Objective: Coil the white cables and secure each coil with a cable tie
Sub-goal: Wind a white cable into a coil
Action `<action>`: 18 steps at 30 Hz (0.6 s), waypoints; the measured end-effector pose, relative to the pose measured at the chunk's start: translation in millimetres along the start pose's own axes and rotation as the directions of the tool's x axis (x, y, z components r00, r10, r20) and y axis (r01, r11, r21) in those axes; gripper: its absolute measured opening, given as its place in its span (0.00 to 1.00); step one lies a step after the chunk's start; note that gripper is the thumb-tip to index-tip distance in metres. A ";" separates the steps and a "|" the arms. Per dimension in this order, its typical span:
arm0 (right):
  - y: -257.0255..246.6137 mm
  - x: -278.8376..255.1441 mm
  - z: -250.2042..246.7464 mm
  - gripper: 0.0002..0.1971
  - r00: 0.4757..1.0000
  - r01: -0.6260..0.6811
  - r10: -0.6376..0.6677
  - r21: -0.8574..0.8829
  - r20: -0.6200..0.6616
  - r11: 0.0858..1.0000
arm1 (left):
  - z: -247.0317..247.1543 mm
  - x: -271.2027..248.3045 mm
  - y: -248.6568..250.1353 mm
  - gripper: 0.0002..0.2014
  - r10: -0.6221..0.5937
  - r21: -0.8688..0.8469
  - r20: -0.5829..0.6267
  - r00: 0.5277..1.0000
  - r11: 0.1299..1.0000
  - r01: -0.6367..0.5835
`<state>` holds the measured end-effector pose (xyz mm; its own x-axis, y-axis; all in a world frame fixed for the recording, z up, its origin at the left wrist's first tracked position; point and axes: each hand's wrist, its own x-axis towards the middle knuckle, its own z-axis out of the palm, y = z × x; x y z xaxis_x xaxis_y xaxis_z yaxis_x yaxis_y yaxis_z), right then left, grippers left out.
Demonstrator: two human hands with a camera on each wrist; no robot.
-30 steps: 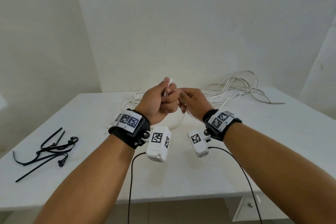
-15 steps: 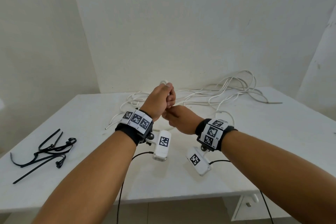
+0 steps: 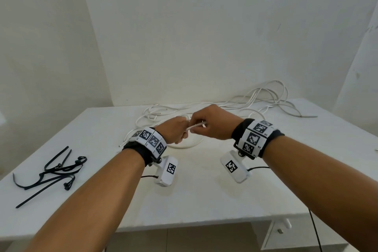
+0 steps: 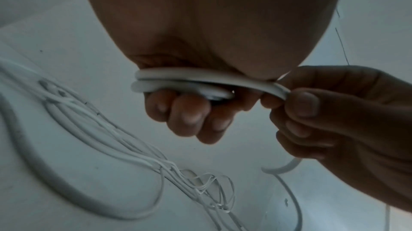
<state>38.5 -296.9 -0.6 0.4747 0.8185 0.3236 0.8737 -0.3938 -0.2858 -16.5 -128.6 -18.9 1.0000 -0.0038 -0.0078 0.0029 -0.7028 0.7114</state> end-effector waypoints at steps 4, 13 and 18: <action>8.1 1.8 -19.1 0.05 0.997 -0.030 0.039 0.125 -0.073 0.992 | 4.5 -4.2 -4.0 0.20 -0.009 -0.318 0.091 0.996 0.947 0.038; 30.9 2.1 -30.5 0.02 0.954 -0.045 0.147 0.358 -0.262 0.933 | 5.4 -13.0 5.7 0.27 0.159 -0.642 0.086 0.984 0.764 -0.067; 31.2 5.1 -11.3 0.12 0.936 -0.010 0.182 0.493 -0.301 0.870 | 0.7 -20.4 22.4 0.23 0.287 -0.757 0.044 0.957 0.634 -0.155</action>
<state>69.4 -309.7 2.3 0.6355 0.5682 0.5228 0.7025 -0.1448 -0.6968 -36.9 -144.8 -3.3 0.9575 -0.2366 0.1652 -0.1468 0.0935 0.9847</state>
